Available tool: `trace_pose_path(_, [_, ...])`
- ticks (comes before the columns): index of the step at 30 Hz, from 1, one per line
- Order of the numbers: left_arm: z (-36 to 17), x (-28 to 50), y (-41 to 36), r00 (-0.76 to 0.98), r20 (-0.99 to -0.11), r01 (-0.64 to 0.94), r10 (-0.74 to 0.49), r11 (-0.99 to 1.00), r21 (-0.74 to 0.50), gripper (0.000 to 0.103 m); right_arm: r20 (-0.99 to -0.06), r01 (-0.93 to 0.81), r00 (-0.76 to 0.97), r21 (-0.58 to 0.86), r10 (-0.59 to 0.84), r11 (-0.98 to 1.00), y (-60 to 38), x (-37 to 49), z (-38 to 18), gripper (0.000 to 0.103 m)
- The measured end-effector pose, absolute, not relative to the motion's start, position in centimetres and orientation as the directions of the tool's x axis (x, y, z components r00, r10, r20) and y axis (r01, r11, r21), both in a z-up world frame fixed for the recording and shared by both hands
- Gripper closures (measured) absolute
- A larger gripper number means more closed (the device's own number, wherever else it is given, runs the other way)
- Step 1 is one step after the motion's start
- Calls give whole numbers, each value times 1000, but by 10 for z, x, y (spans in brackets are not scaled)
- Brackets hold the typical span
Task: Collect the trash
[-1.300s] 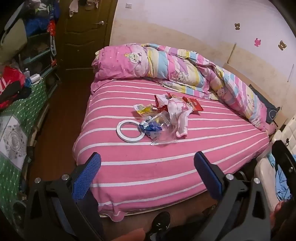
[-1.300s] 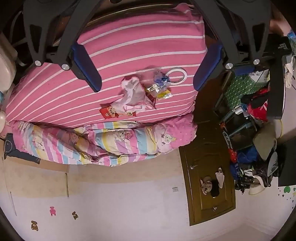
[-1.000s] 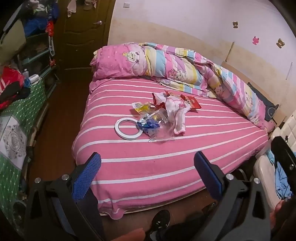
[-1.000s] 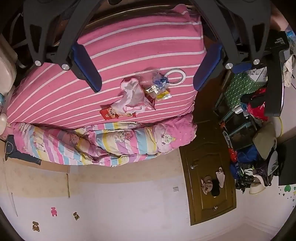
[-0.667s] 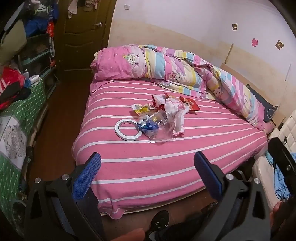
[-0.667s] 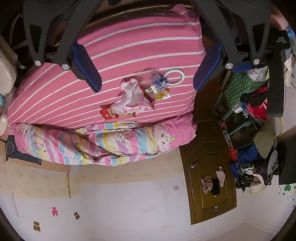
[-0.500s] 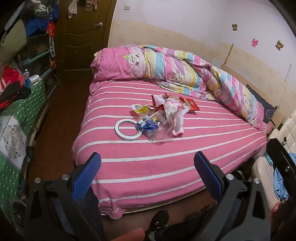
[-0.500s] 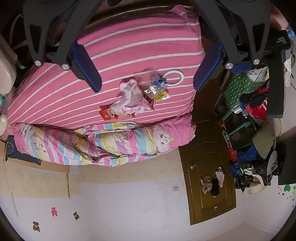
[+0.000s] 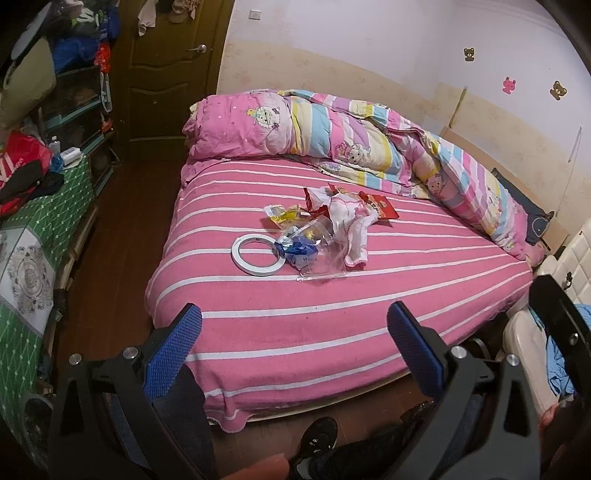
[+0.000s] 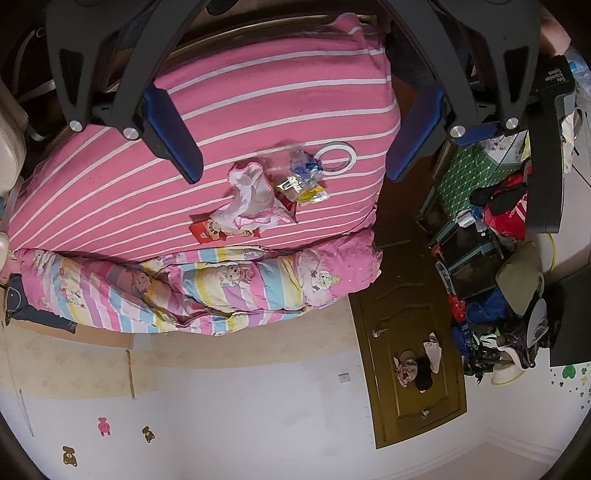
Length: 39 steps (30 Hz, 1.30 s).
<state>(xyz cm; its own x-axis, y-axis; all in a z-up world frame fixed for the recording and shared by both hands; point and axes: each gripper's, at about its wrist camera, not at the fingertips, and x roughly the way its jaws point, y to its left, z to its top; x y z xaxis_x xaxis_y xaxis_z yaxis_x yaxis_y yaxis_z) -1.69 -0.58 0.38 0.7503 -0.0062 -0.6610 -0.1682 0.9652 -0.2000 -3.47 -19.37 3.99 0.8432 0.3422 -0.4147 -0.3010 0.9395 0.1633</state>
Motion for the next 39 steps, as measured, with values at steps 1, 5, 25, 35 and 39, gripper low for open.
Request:
trace_pose_path(1, [4, -17, -6, 751, -660, -168, -7, 965, -201, 5, -414, -301, 844, 163, 342, 940, -194, -35, 40, 5])
trace_pose_path(5, [5, -17, -6, 752, -660, -168, -5, 966, -199, 5, -410, -301, 846, 163, 342, 940, -192, -36, 39, 5])
trace_pose_path(25, [4, -24, -3, 754, -657, -172, -11, 962, -214, 5, -411, -315, 842, 147, 348, 937, -187, -42, 44, 5])
trace_pose_path(35, [4, -27, 1, 758, -652, -185, -4, 958, -221, 5, -399, -317, 846, 157, 354, 935, -186, -43, 46, 5])
trace_pose_path(39, [4, -30, 1, 765, -643, -192, 13, 959, -210, 5, -393, -322, 847, 158, 359, 933, -187, -44, 48, 5])
